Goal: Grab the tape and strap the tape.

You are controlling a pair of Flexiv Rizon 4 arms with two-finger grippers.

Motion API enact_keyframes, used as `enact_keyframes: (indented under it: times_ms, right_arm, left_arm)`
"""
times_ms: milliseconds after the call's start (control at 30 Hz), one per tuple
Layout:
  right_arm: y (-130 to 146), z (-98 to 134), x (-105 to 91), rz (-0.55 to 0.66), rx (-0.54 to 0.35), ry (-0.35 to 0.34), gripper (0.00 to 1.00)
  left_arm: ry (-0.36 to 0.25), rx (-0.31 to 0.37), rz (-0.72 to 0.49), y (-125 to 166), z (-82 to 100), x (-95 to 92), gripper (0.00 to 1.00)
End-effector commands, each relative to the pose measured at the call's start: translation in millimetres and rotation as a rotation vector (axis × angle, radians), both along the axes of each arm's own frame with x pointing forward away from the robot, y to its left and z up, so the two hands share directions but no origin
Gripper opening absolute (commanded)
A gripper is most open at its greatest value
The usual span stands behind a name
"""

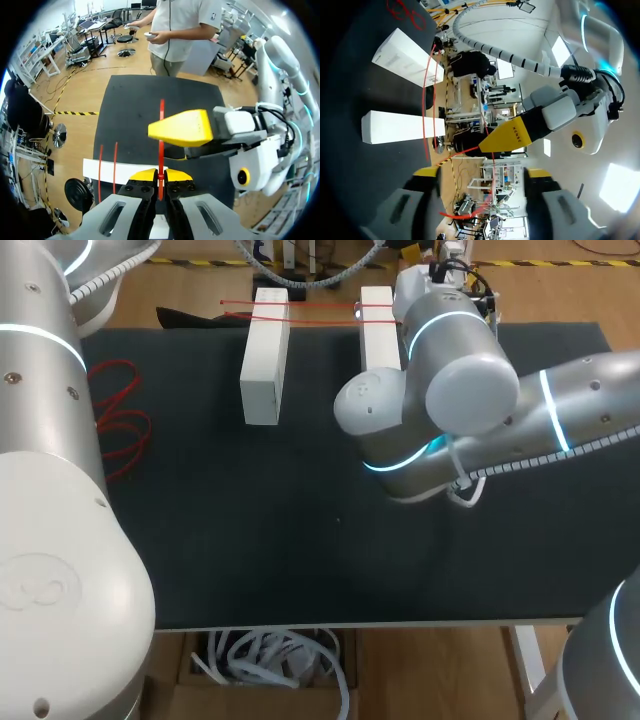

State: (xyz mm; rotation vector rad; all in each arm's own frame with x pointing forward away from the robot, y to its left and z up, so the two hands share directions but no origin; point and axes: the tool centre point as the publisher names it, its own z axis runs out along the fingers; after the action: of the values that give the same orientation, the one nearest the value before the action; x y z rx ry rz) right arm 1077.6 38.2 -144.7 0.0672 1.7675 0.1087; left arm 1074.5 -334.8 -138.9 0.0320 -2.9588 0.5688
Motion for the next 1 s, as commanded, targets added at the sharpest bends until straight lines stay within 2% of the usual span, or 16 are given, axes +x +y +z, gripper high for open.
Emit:
enact_keyframes:
  times_ms: [33, 233, 400, 500, 567, 633, 667, 700, 733, 800, 900, 1000]
  right_arm:
    - [-16.0, 6.7, -12.6, 0.045, 0.033, 0.045, 1.00]
    - [-43.5, 13.7, -32.9, 0.072, 0.082, 0.060, 1.00]
    - [-87.5, 12.0, -33.3, 0.029, 0.122, 0.104, 1.00]
    - [-118.2, 8.2, -22.7, 0.008, 0.143, 0.129, 1.00]
    - [-134.9, 2.6, -14.3, -0.006, 0.209, 0.186, 1.00]
    - [-150.9, -1.8, -4.4, -0.017, 0.264, 0.215, 1.00]
    - [-156.2, -4.1, 0.9, -0.006, 0.303, 0.216, 1.00]
    - [-163.1, -4.4, 5.6, -0.014, 0.276, 0.196, 1.00]
    - [-167.3, -4.4, 10.5, 0.023, 0.257, 0.180, 1.00]
    - [-170.2, -2.1, 19.4, 0.066, 0.301, 0.160, 1.00]
    - [-171.2, -0.9, 30.9, 0.110, 0.331, 0.152, 1.00]
    - [-166.4, -0.1, 36.4, 0.163, 0.314, 0.163, 1.00]
  left_arm:
    - [0.002, 0.006, 0.000, -0.8, 1.4, 1.1, 0.00]
    - [0.002, 0.006, 0.000, -0.8, 1.4, 1.1, 0.00]
    - [0.002, 0.006, 0.000, -0.8, 1.4, 1.1, 0.00]
    - [0.002, 0.006, 0.000, -0.8, 1.4, 1.1, 0.00]
    - [0.002, 0.006, 0.000, -0.8, 1.4, 1.1, 0.00]
    - [0.002, 0.006, 0.000, -0.8, 1.4, 1.1, 0.00]
    - [0.002, 0.006, 0.000, -0.8, 1.4, 1.1, 0.00]
    - [0.002, 0.006, 0.000, -0.8, 1.4, 1.1, 0.00]
    - [0.002, 0.006, 0.000, -0.8, 1.4, 1.1, 0.00]
    - [0.002, 0.006, 0.000, -0.8, 1.4, 1.1, 0.00]
    - [0.002, 0.006, 0.000, -0.8, 1.4, 1.1, 0.00]
    - [0.002, 0.006, 0.000, -0.8, 1.4, 1.1, 0.00]
